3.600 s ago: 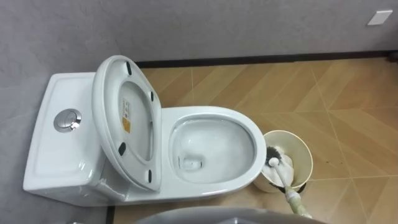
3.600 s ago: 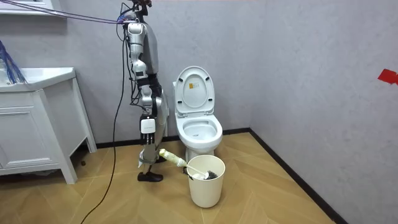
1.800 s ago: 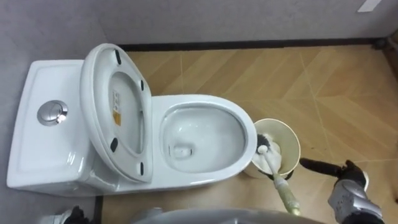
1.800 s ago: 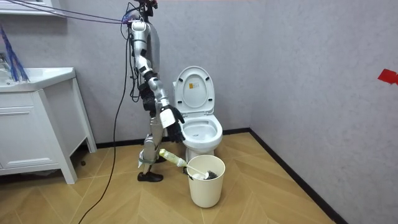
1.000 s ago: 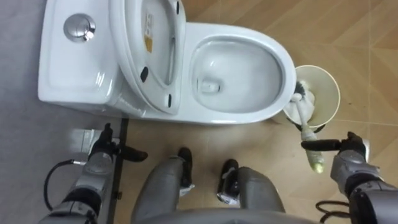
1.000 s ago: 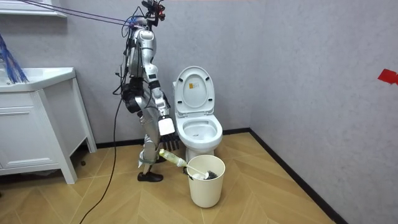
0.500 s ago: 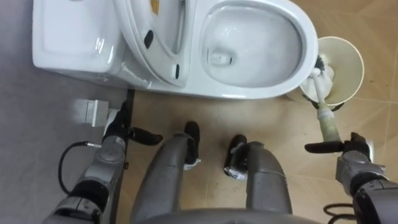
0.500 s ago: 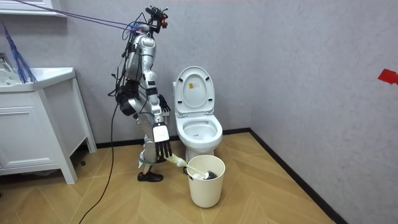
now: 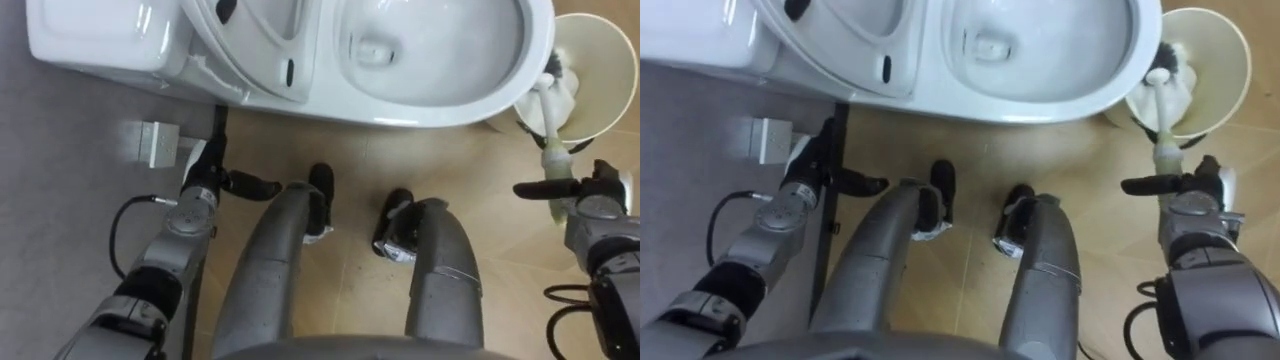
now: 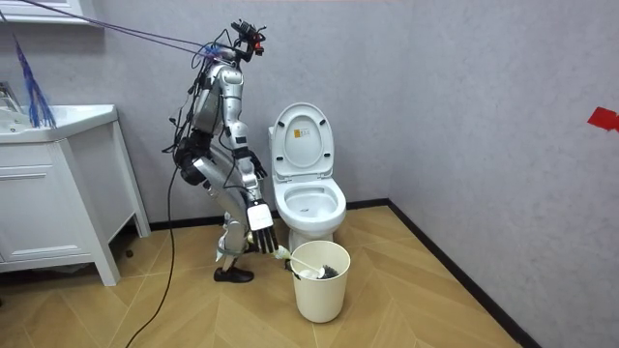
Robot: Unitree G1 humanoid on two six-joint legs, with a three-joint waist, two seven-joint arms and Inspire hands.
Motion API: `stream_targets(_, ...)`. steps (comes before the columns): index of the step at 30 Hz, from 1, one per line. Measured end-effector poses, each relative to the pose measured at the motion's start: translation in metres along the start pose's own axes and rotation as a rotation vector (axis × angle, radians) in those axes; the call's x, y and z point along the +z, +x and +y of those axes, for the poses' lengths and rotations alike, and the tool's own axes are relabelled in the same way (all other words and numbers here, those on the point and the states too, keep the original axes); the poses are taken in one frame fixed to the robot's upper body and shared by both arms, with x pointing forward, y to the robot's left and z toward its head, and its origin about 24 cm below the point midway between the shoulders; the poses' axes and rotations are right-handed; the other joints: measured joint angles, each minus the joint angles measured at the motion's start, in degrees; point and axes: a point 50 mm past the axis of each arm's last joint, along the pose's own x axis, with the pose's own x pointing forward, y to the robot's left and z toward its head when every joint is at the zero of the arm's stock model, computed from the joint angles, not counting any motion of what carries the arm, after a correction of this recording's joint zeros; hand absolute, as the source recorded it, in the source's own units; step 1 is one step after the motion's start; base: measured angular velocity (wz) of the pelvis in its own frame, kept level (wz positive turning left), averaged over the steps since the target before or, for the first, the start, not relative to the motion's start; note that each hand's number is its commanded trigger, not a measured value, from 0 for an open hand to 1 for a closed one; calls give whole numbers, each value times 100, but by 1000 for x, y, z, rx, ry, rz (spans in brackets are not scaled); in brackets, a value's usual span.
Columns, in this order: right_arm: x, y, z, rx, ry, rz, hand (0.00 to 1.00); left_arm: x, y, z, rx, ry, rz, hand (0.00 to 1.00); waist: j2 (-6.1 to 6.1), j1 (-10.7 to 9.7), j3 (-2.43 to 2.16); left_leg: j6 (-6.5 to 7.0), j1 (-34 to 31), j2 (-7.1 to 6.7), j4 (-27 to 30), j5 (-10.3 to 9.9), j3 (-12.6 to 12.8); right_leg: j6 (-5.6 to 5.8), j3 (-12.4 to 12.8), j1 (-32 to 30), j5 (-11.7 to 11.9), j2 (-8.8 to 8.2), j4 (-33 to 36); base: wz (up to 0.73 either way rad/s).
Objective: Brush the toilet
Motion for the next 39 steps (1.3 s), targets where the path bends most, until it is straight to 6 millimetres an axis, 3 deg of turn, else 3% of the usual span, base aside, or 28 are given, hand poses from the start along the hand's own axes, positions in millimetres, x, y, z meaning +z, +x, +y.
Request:
stream_targets(8, 4, -1, 2, 8, -20, -24, 0, 4, 0, -3, -19, 19, -18, 0, -1, -9, 1, -18, -245, 4, 100, 20, -20, -79, -58, -225, -27, -31, 129, 3)
stream_targets(18, -2, -1, 6, 65, -98, -29, 2, 4, -1, -2, -28, 38, -28, 0, -2, 24, 3, 3, -341, -10, 148, -4, -22, -59, -67, -298, -58, -63, 168, 0)
stream_targets(19, -4, -1, 6, 74, -93, -22, 59, 4, -1, -2, -28, 37, -29, 0, -2, 27, 2, 4, -342, -10, 150, -6, -22, -57, -66, -298, -60, -62, 170, 0)
stream_targets(20, -5, -1, 6, 78, -86, -15, 100, 5, -2, -2, -28, 37, -31, 0, -2, 29, 3, 3, -343, -9, 150, -6, -22, -57, -66, -298, -61, -61, 170, 0)
stream_targets(30, -29, -2, -2, 113, -27, 80, 100, 7, -7, -2, -34, 29, -60, 0, 34, 158, 4, -13, -357, 4, 249, -52, -21, -71, -67, -298, -106, -59, 249, 0)
stream_targets(39, -36, -2, -5, 86, 42, 113, 100, 3, -10, -3, -35, 25, -54, 0, 43, 154, 2, -1, -343, 11, 323, -69, -19, -69, -64, -276, -112, -61, 308, 0)
